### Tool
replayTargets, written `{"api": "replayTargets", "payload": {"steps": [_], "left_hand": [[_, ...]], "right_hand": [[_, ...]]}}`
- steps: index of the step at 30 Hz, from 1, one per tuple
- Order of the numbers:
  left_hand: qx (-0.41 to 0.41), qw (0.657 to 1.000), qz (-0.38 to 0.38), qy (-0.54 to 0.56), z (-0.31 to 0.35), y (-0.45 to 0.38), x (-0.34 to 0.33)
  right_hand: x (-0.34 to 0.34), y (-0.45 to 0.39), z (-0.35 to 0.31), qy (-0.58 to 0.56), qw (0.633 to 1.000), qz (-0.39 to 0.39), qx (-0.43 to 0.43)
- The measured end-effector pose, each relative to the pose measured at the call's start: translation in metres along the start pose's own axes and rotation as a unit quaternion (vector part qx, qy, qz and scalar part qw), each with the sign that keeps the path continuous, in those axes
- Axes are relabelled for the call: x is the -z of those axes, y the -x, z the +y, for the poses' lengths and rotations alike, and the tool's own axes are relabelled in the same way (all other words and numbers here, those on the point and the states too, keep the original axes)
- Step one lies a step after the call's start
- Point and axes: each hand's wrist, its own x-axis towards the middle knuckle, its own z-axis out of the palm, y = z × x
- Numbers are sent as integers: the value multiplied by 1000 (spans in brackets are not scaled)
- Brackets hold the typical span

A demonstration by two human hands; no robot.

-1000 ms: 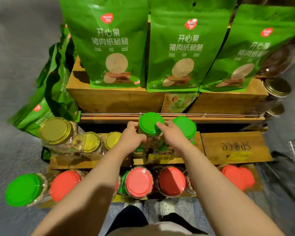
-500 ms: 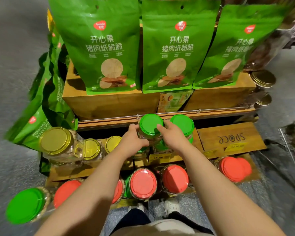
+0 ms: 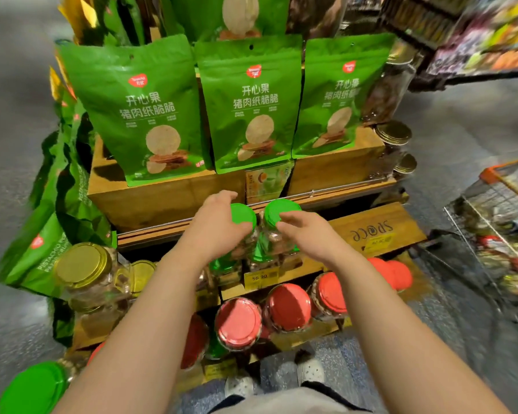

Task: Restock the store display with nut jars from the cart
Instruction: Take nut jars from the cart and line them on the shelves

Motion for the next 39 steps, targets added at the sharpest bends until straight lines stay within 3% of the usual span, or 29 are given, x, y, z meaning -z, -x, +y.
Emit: {"api": "replayTargets", "payload": {"steps": [10,21,34,39], "left_hand": [[-145,987,-20,-69,127,30,-27],[-318,928,-117,-157,328,85,-165],[-449,856,-211,-142,518,134,-315],[-452,851,-249,-95,564,132,-345]], "right_hand": [[106,88,51,39,996,85,-5],[266,254,185,105,975,161,-108],[375,396,342,52,937,258,-232],[399,403,384,8,924,279,-262]]}}
